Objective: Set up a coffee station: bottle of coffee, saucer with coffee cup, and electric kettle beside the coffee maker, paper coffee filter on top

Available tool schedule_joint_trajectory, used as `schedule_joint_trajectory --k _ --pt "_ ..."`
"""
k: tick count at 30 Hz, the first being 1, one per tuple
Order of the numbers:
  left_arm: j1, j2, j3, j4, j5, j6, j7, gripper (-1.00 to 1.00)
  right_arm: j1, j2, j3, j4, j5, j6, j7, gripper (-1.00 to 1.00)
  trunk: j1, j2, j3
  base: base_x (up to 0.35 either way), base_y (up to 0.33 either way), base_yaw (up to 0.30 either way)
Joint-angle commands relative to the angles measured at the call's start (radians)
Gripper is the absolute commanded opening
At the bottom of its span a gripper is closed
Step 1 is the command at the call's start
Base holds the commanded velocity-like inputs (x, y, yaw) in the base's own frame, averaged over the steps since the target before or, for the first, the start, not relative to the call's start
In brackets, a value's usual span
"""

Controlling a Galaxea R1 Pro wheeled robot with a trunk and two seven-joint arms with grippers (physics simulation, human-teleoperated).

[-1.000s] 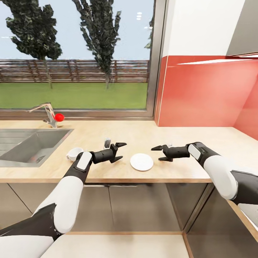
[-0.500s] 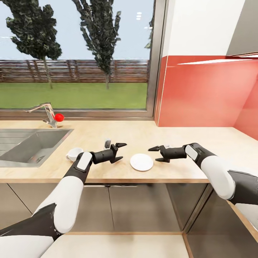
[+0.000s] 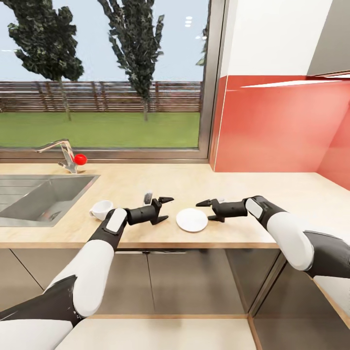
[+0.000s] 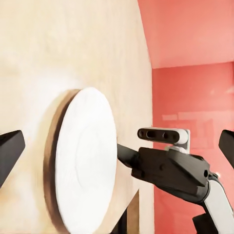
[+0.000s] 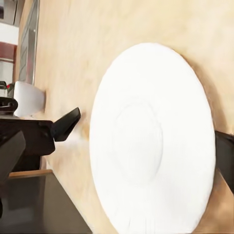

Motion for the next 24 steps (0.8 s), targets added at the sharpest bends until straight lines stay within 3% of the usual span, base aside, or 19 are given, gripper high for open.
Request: schedule_joint_trajectory --k 1,7,24 --pt "-0.001 -0.001 0.003 0.017 -0.007 0.003 -0.005 1.00 0.000 0.002 0.016 0.001 0.010 0.005 -0.004 1.00 0.000 -0.001 -0.001 0.000 0.000 0.000" --pt "-0.001 -0.001 -0.033 0.084 -0.008 -0.064 -0.005 1.00 0.000 0.007 0.016 0.002 0.010 0.005 -0.004 1.00 0.000 -0.001 -0.001 0.000 0.000 0.000" --pt "-0.001 -0.001 -0.038 0.085 -0.008 -0.071 -0.007 1.00 0.000 0.042 0.016 0.002 0.009 0.004 -0.004 1.00 0.000 -0.001 -0.001 0.000 0.000 0.000"
